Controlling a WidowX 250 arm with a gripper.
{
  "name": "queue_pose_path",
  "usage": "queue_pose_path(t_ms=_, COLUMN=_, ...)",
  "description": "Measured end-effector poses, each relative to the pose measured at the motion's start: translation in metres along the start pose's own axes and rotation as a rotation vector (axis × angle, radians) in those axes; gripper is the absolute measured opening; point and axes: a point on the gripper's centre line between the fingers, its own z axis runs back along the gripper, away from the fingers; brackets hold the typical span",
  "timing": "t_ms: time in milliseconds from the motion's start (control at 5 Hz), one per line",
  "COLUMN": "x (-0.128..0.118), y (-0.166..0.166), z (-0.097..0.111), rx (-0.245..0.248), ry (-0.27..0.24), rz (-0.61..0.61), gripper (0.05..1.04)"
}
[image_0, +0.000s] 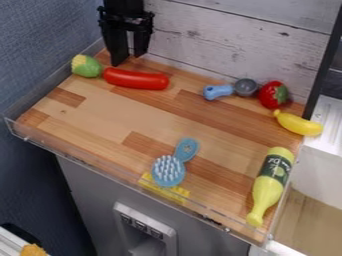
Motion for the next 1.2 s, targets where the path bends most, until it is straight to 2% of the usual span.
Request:
queue_pose_path(t_ms=200, x=-0.001, y=0.001, z=0.002, rx=0.001, ry=0.005, rz=-0.018, gripper=0.998)
queue_pose_path(t_ms=400, x=-0.002, y=0.003, z=0.002, rx=0.003, ry=0.008, rz=0.02, gripper=0.998)
queue_pose_path(t_ms=600, x=-0.005, y=0.005, z=0.0, rx=0.005, ry=0.01, rz=0.104, gripper=0.998)
queue_pose_path(t_ms=800, x=-0.005, y=0.007, z=-0.004, rx=0.015, ry=-0.019, rz=0.173, gripper=0.998)
queue_pose_path(t_ms=1000, x=-0.01, y=0.007, z=-0.017, rx=0.017, ry=0.003, rz=0.199, gripper=0.998)
queue_pose_path(t_ms=1200, x=-0.01, y=0.008, z=-0.016, rx=0.021, ry=0.001, rz=0.179, gripper=0.998)
